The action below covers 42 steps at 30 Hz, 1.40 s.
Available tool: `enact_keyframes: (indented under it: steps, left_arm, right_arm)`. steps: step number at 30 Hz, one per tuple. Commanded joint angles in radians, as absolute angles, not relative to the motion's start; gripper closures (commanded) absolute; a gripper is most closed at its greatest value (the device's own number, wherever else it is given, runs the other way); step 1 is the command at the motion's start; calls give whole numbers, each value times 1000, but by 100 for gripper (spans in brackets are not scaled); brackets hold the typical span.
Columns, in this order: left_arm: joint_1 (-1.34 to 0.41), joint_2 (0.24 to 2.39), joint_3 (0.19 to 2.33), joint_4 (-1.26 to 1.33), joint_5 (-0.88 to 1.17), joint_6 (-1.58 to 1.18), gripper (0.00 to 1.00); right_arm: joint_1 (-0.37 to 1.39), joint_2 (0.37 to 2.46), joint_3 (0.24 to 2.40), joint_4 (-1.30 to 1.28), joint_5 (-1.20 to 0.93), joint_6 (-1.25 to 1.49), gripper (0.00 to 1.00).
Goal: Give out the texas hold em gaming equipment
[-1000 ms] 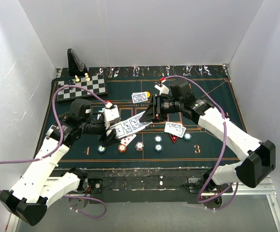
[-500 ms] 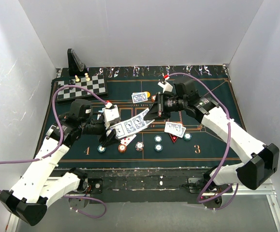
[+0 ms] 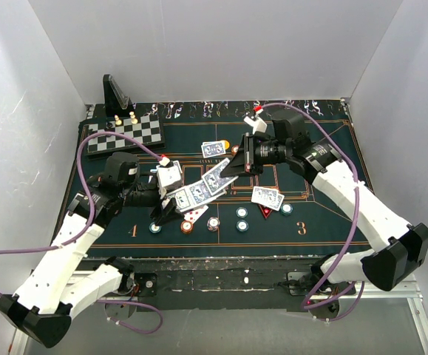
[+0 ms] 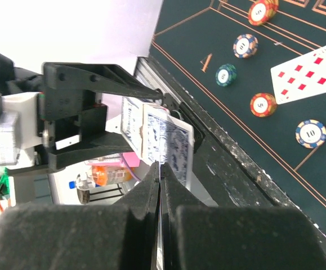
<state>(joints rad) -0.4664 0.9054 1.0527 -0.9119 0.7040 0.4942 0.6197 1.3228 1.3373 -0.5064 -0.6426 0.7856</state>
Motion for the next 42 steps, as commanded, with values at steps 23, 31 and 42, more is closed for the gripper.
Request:
enact_keyframes:
  steps: [23, 31, 42]
  left_arm:
    - [-462, 795, 1049, -968, 747, 462, 100]
    - [-462, 790, 1074, -997, 750, 465, 100]
    - [-462, 784, 1095, -1037, 750, 480, 100]
  right_arm:
    - [546, 1685, 1672, -768, -57, 373, 99]
    - [713, 1913, 1841, -818, 343, 325, 99]
    - [870, 2160, 1936, -821, 643, 307, 99]
